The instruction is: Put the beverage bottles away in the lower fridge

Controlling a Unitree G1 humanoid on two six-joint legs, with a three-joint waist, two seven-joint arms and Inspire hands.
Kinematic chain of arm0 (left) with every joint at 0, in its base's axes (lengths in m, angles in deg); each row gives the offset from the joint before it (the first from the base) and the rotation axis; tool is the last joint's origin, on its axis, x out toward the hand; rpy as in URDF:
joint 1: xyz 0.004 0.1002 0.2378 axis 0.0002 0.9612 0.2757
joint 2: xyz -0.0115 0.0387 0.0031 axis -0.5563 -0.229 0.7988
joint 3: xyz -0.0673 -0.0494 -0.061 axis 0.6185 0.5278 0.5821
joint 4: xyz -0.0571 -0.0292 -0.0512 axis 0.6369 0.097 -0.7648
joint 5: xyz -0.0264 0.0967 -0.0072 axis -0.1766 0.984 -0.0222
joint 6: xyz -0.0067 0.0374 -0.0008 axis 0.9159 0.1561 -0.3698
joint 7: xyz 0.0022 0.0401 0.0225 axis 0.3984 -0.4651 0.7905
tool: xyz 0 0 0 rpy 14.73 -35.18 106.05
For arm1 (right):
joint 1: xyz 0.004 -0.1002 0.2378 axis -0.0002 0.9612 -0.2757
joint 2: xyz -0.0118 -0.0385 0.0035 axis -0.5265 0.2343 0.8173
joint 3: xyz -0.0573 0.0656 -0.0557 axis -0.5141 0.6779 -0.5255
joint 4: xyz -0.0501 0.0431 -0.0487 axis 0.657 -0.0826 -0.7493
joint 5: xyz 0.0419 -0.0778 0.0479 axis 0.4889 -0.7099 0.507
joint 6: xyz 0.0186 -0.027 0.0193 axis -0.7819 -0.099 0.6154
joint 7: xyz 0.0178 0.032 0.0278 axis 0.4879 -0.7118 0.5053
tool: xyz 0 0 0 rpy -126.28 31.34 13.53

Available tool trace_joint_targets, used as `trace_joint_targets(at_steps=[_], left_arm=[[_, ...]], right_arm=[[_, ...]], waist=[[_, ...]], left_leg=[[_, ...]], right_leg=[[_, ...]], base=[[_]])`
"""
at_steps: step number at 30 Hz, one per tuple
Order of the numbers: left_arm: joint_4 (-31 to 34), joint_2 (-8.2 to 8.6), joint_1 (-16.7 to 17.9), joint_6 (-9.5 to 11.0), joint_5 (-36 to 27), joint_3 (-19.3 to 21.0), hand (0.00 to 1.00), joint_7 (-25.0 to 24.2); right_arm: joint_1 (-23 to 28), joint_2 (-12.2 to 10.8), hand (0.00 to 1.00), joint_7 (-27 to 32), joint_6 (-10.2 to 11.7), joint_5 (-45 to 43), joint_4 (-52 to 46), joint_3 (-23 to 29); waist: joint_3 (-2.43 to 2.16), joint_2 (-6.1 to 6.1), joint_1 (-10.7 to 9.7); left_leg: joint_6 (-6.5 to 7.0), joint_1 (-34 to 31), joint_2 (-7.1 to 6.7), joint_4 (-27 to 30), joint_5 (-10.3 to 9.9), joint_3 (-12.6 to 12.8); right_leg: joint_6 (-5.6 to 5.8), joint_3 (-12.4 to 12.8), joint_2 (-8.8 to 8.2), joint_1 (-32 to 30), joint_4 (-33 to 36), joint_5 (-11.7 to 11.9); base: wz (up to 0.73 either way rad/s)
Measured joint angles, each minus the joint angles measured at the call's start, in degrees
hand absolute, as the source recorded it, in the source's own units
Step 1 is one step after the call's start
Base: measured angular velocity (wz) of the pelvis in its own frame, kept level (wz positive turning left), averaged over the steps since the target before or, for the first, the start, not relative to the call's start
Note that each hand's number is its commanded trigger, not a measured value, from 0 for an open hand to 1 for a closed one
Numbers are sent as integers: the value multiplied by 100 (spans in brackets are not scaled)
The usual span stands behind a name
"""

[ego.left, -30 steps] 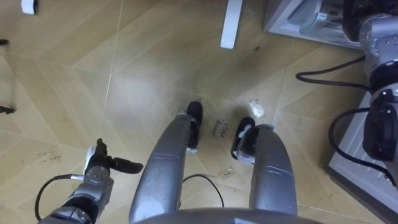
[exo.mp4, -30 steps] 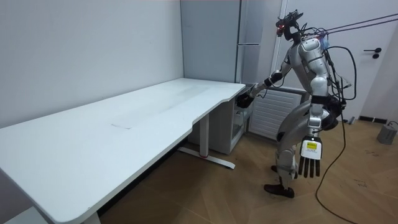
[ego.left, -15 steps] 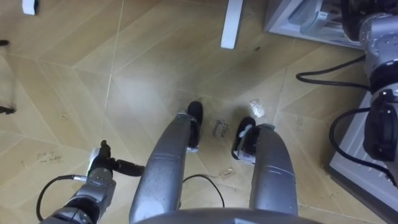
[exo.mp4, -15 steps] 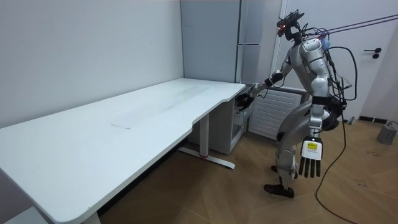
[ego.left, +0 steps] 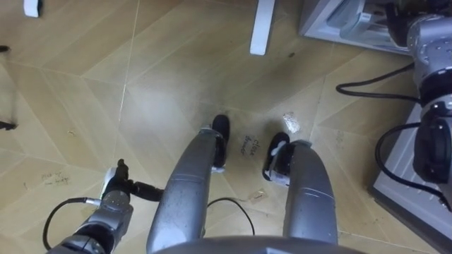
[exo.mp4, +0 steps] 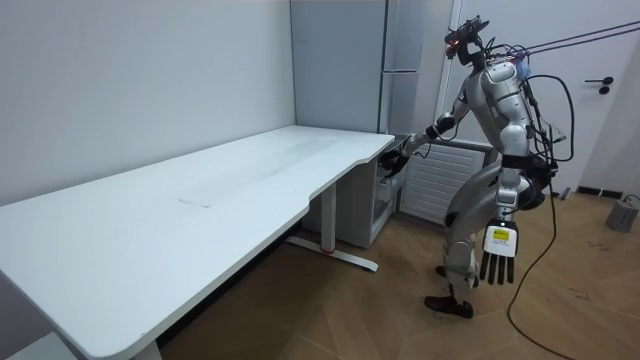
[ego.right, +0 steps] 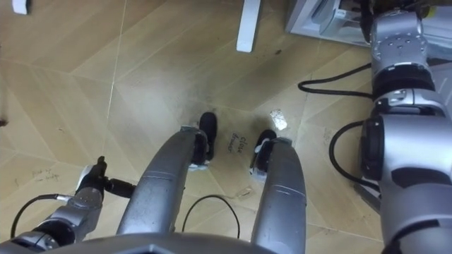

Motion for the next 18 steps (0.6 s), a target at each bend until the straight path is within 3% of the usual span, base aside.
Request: trace_joint_targets(at_steps=[13,18], left_arm=[[7,-14,55,67,-579,19,0,-96],[12,-175,56,154,-677,16,0,-246]], right_arm=[[438,-4,0,-279,-61,40,172,-3],[596,-2,0,-495,-65,44,175,-48]], waist=[[13,-33,-53],[17,-40,-156]], left_leg=[[42,546,1,-331,22,13],[56,746,-4,-353,11,26]], right_leg=[[87,-14,74,604,-470,73],[114,-11,66,811,-478,31]], base=[[0],[2]])
